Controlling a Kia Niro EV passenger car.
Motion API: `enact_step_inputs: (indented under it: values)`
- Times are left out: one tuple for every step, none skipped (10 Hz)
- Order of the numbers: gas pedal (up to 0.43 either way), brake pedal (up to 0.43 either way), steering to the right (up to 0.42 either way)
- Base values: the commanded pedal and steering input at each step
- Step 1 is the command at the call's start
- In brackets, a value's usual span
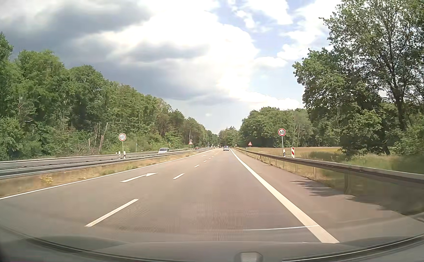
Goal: Follow the waypoints while adhering to traffic rules and regulations
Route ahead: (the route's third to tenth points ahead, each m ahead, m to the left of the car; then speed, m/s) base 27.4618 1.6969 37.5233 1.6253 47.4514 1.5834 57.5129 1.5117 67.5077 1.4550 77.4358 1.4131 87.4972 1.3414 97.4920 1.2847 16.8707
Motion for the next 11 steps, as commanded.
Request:
enact_step_inputs:
  values:
    - [0.079, 0.037, -0.001]
    - [0.087, 0.030, -0.001]
    - [0.087, 0.037, -0.001]
    - [0.087, 0.037, -0.001]
    - [0.087, 0.037, -0.001]
    - [0.087, 0.037, -0.001]
    - [0.087, 0.037, 0.000]
    - [0.087, 0.030, 0.000]
    - [0.087, 0.037, 0.000]
    - [0.087, 0.037, 0.000]
    - [0.087, 0.037, 0.000]
